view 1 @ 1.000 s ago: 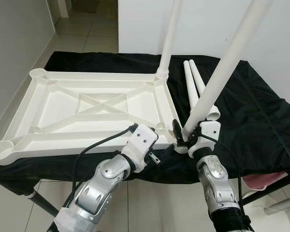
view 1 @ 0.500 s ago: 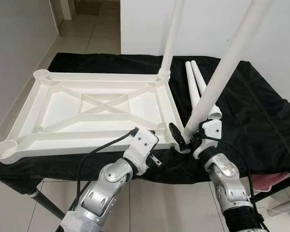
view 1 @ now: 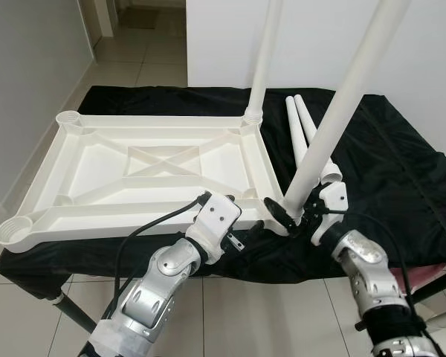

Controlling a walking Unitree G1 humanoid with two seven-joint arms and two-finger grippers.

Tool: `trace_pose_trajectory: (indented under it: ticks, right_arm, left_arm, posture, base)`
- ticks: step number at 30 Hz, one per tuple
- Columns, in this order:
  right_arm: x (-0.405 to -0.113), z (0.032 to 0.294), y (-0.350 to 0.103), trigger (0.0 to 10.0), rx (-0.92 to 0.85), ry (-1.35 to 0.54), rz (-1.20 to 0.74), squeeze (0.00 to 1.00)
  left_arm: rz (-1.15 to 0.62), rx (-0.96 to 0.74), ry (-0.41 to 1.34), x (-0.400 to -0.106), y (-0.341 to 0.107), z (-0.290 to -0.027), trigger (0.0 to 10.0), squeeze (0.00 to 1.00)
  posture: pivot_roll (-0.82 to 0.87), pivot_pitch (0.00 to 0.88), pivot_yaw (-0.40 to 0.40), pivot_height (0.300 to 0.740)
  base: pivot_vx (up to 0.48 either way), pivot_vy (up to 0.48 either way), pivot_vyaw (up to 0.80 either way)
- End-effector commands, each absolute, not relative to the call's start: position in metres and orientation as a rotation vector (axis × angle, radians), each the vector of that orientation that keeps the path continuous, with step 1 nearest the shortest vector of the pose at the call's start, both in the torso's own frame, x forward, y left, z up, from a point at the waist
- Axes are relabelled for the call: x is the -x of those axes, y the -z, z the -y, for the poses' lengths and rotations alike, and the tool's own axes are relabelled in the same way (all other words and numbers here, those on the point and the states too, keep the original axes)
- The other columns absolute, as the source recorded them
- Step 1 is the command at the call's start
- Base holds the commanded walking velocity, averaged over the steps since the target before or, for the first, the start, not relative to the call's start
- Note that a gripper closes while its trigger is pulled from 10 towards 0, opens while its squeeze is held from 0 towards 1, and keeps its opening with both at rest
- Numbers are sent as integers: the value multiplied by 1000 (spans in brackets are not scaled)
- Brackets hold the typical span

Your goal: Building children table

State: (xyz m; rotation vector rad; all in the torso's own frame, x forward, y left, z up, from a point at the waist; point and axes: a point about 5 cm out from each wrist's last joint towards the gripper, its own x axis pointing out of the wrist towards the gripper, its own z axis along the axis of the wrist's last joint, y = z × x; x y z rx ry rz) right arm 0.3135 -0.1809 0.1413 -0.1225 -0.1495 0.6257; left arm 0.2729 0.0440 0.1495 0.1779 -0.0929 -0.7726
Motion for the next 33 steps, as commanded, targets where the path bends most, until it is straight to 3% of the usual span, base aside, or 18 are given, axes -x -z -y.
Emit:
trace_pose_trajectory:
  ticks: [1, 2, 3, 4, 5, 12, 13, 14, 23, 33]
  right_arm:
    - [-315, 183, -135, 2824, 149, -647, 120, 0]
    - [-316, 183, -135, 2824, 152, -650, 115, 0]
    - [-316, 183, -133, 1412, 156, -655, 110, 0]
    - [-316, 183, -133, 1412, 156, -655, 110, 0]
    - [-316, 184, -133, 0, 156, -657, 107, 0]
    - [-316, 190, -125, 0, 167, -654, 68, 0]
    - [-316, 191, -123, 2745, 158, -642, 64, 0]
    - [-315, 192, -123, 9843, 147, -625, 65, 0]
    - [-318, 190, -124, 10000, 116, -442, 90, 0]
    - [-308, 167, -122, 10000, 26, -299, 73, 0]
  left_arm:
    - [111, -191, 764, -273, -151, -45, 10000, 0]
    - [112, -192, 765, -273, -151, -45, 10000, 0]
    - [114, -194, 765, -273, -152, -45, 10000, 0]
    - [114, -194, 765, -273, -152, -45, 10000, 0]
    - [115, -194, 765, -274, -153, -44, 10000, 0]
    - [120, -200, 770, -274, -153, -43, 10000, 0]
    - [119, -199, 771, -273, -153, -42, 10000, 0]
    - [120, -199, 771, -273, -153, -42, 10000, 0]
    - [117, -196, 778, -271, -151, -41, 10000, 0]
    - [119, -204, 777, -272, -151, -41, 10000, 0]
  posture:
    - [7, 26, -4, 740]
    - [7, 26, -4, 740]
    - [7, 23, -3, 740]
    - [7, 23, -3, 740]
    - [7, 23, -3, 740]
    - [6, 22, -8, 740]
    - [5, 21, -11, 740]
    - [3, 20, -13, 740]
    - [2, 18, -14, 740]
    - [9, 13, -27, 740]
  base:
    - [0, 0, 0]
    - [0, 0, 0]
    - [0, 0, 0]
    - [0, 0, 0]
    - [0, 0, 0]
    - [0, 0, 0]
    - [0, 0, 0]
    - [0, 0, 0]
    - [0, 0, 0]
    - [0, 0, 0]
